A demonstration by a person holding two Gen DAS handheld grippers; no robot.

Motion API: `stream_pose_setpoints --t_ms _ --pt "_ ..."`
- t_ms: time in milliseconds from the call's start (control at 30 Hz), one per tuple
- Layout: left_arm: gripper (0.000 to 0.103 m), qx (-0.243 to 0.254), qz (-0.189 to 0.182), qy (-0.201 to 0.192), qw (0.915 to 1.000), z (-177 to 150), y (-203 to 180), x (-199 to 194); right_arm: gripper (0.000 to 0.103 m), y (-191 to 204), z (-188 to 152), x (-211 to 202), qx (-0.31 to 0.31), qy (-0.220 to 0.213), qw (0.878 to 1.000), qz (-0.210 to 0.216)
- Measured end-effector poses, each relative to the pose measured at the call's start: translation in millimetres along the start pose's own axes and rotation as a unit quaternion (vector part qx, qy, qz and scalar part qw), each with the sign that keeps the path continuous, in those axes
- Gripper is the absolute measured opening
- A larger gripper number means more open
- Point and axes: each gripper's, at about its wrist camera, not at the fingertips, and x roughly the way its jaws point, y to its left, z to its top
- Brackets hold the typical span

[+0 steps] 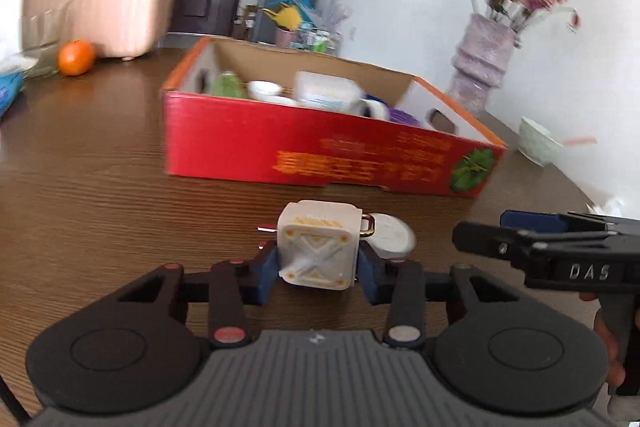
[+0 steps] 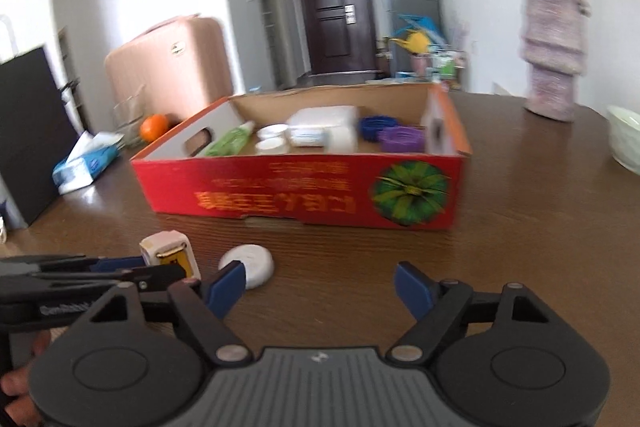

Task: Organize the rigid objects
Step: 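Grasp the white plug adapter with the left tool while the right tool grasps the white cap, then carry the plug adapter and white cap over the red box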

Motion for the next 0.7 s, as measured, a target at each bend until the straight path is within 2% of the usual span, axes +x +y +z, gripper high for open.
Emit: stream_pose_setpoints --t_ms 67,133,233,300,400,567,700 --pt "0.041 -0.007 0.022 -0.01 0.9997 1 9 -4 0.078 14 4 14 -0.023 0.01 1.0 0.01" --pt "0.041 -0.015 0.033 -0.019 0.9992 2 16 -8 0.07 27 6 29 -0.04 0.022 0.999 0.016" --pt "0.041 -0.026 0.041 -0.027 0.9985 5 24 -11 0.066 45 7 49 -0.061 0.037 0.997 0.014" --pt "0.041 -0.028 0.045 -0.031 0.9981 5 28 -14 0.058 56 7 56 -0.076 0.043 0.996 0.003" --pt "0.041 -0.025 0.046 -0.042 0.9978 5 28 -18 0.04 64 7 59 -0.082 0.045 0.996 -0.002" --pt "0.041 0.0 0.059 -0.056 0.9967 0 24 -23 0.039 68 2 40 -0.078 0.048 0.996 -0.024" --pt "0.041 -0.002 0.063 -0.058 0.9963 -9 22 -55 0.038 67 -2 -5 -0.071 0.024 0.997 -0.036"
